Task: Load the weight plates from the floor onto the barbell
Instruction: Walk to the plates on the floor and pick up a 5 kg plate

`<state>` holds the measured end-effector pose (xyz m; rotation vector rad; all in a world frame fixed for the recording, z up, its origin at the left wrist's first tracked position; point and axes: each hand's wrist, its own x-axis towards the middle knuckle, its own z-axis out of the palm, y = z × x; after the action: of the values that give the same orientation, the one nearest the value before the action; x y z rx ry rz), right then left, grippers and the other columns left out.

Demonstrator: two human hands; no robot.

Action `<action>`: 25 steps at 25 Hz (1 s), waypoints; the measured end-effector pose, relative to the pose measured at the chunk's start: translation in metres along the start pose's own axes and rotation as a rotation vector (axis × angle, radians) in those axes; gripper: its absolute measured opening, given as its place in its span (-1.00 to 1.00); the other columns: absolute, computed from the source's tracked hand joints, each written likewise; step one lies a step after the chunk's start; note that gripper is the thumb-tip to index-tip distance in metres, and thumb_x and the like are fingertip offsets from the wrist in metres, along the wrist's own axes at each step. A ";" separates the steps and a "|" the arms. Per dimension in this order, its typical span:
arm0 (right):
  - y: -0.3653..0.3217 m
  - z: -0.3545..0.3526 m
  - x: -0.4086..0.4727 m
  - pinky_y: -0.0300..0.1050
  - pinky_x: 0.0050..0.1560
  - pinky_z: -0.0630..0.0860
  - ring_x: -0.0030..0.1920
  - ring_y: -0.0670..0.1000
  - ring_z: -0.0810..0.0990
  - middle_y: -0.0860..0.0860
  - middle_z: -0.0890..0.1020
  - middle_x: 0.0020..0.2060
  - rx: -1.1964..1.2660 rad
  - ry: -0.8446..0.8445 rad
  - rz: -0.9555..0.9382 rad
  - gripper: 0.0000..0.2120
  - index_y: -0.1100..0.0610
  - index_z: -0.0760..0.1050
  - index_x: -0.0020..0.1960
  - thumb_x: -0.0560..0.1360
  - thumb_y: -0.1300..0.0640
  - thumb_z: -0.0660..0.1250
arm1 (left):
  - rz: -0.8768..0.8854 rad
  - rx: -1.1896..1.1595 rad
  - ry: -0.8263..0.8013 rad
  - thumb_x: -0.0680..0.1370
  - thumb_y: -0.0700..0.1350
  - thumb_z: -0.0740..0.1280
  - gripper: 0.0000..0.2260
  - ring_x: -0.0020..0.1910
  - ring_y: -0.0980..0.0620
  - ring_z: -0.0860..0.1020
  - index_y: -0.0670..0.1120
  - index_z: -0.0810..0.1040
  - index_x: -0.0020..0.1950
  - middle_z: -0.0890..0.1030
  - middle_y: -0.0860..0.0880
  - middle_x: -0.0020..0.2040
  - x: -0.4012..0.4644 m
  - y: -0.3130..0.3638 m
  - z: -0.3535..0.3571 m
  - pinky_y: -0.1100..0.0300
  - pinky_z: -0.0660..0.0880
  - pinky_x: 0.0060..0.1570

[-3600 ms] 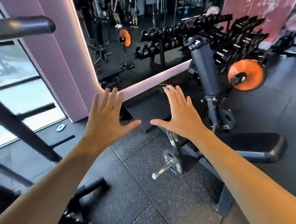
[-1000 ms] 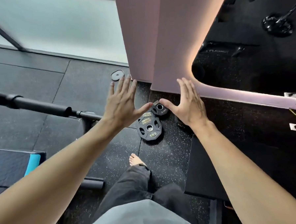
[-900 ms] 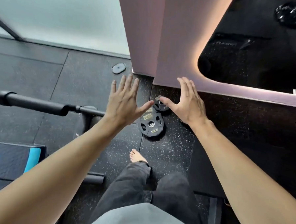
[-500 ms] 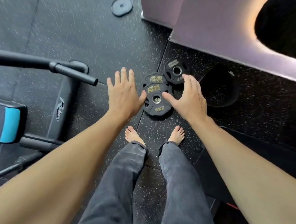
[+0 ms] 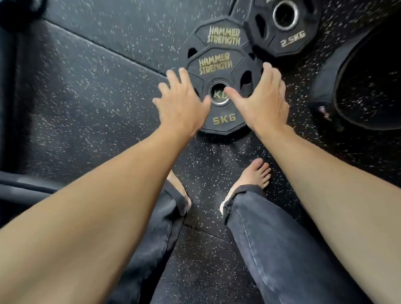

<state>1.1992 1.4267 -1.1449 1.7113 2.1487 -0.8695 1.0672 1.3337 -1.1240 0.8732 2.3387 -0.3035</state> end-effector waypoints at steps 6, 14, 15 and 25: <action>0.007 0.065 0.051 0.23 0.26 0.46 0.46 0.17 0.28 0.09 0.19 0.54 -0.027 0.008 0.058 0.04 0.14 0.04 0.60 0.38 -0.40 0.38 | -0.120 -0.134 -0.055 0.57 0.27 0.30 -0.08 0.41 -0.34 0.37 -0.18 -0.14 0.65 0.09 -0.26 0.60 0.056 0.018 0.060 -0.19 0.45 0.24; 0.003 0.090 0.083 0.02 -0.05 0.43 0.28 0.23 0.44 0.15 0.24 0.44 -0.153 0.057 0.128 0.09 0.21 0.01 0.59 0.35 -0.21 0.54 | -0.242 -0.202 -0.059 0.47 0.23 0.45 0.11 0.24 -0.36 0.46 -0.14 -0.29 0.64 0.15 -0.28 0.50 0.087 0.025 0.090 -0.17 0.53 0.10; 0.004 0.089 0.085 0.02 -0.09 0.38 0.26 0.24 0.46 0.15 0.24 0.43 -0.153 0.048 0.132 0.06 0.20 0.04 0.57 0.34 -0.19 0.56 | -0.257 -0.237 -0.069 0.46 0.21 0.48 0.12 0.25 -0.36 0.46 -0.09 -0.29 0.64 0.15 -0.26 0.50 0.088 0.025 0.091 -0.19 0.53 0.11; -0.002 0.071 0.072 0.05 0.10 0.48 0.23 0.27 0.53 0.24 0.41 0.31 -0.032 -0.039 0.228 -0.02 0.16 0.18 0.44 0.24 -0.15 0.64 | -0.213 -0.339 -0.067 0.35 0.17 0.59 0.11 0.24 -0.33 0.50 0.06 -0.10 0.65 0.31 -0.24 0.36 0.082 0.010 0.070 -0.09 0.46 0.23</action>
<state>1.1665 1.4415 -1.2402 1.8615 1.8853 -0.7948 1.0580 1.3553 -1.2296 0.4466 2.3307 -0.0179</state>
